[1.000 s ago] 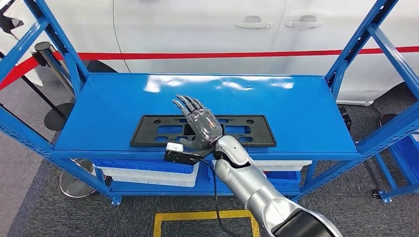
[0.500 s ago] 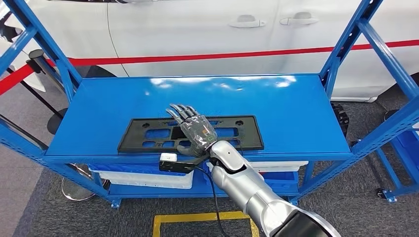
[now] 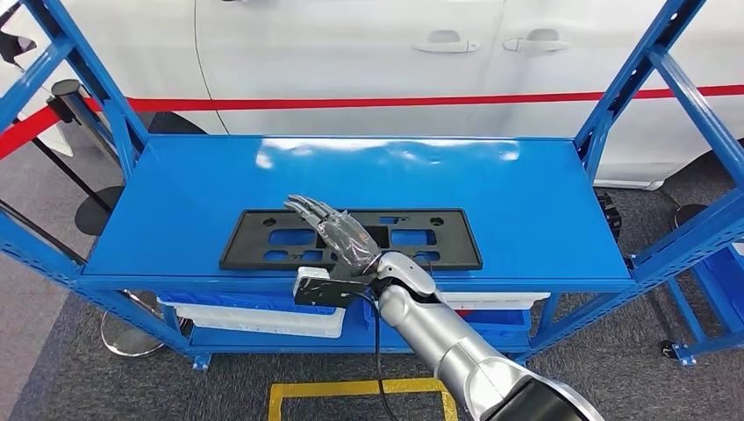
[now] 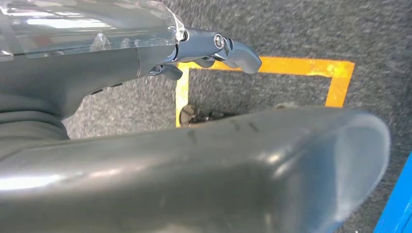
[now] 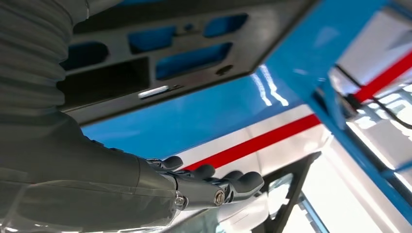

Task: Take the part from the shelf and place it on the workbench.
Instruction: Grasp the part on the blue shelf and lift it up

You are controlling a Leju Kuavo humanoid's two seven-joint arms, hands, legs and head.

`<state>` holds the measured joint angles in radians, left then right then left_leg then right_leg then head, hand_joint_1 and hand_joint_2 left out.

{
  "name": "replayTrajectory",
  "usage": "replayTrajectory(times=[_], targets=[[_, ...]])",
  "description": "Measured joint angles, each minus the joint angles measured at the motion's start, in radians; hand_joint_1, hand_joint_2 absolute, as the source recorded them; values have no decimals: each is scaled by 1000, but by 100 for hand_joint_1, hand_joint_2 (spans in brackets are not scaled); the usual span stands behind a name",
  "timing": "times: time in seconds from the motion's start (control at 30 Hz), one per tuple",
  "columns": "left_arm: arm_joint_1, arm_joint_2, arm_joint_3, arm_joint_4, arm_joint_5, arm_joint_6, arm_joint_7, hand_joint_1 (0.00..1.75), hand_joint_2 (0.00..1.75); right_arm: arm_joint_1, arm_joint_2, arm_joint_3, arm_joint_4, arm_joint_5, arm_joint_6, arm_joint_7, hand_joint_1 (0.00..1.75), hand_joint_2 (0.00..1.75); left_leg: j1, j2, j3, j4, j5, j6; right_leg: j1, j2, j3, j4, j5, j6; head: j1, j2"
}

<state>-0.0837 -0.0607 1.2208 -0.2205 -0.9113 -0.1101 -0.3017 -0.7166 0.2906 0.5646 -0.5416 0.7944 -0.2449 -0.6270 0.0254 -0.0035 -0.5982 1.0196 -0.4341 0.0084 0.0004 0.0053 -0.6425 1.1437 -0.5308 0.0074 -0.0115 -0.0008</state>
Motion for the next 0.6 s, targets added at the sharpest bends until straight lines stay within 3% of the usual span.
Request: replayTrajectory(times=[0.07, 0.13, 0.2, 0.27, 0.3, 0.43, 0.5, 0.57, 0.6], targets=[[0, 0, 0, 0, 0, -1, 0, 0, 0, 3, -5, -10, -4, -35, 40, -25, 0, 175, 0, 0, 0, 0, -1, 2, -8, 0, -62, 116, -42, 6, 1, 0], [0, 0, 1, 0, 0, -1, 0, 0, 0, 6, -10, -11, -4, -45, 62, -29, 0, 175, 0, 0, 1, 1, -2, 1, -14, -1, -85, 143, -26, 10, 1, 0], [0, 0, 1, 0, 0, -1, 0, 0, 0, 5, -12, -11, -8, -52, 73, -29, 0, 175, 2, -1, 2, 4, -6, -4, -17, -2, -41, 39, 44, 10, 1, 0], [0, 0, 1, 0, -1, -2, 0, 0, 0, 1, -12, -11, -12, -57, 79, -31, 0, 175, 0, -2, 1, 8, -9, -14, -14, -2, 8, -68, 85, 6, 1, 0], [-1, 0, 1, 0, -1, -2, 0, 0, 0, -1, -13, -11, -13, -59, 82, -32, 0, 175, -2, -2, 0, 8, -10, -21, -13, -1, 18, -93, 89, 3, 0, 0], [-2, 0, 1, 0, -1, -2, 0, 0, 0, -1, -14, -12, -22, -123, 141, -50, 0, 175, 1, -2, 1, 12, -20, -44, -9, 2, 24, -109, 88, -22, -1, 0], [-2, 0, 1, 0, -2, -2, 0, 0, 0, 0, -14, -12, -34, -194, 188, -62, 0, 175, 1, -1, -31, 88, -67, -48, -10, 0, 30, -114, 89, -33, -2, 0], [0, 0, 1, 0, -2, -2, 0, 0, 0, 1, -16, -9, -39, -236, 196, -67, 0, 175, 1, 0, -97, 231, -130, -49, -5, -1, 30, -114, 87, -40, -2, 0], [1, 0, 2, 0, -2, -2, 0, 0, 0, 2, -18, -4, -40, -237, 183, -66, 0, 175, 1, 0, -121, 280, -142, -48, -1, -1, 31, -114, 87, -42, -2, 0]])
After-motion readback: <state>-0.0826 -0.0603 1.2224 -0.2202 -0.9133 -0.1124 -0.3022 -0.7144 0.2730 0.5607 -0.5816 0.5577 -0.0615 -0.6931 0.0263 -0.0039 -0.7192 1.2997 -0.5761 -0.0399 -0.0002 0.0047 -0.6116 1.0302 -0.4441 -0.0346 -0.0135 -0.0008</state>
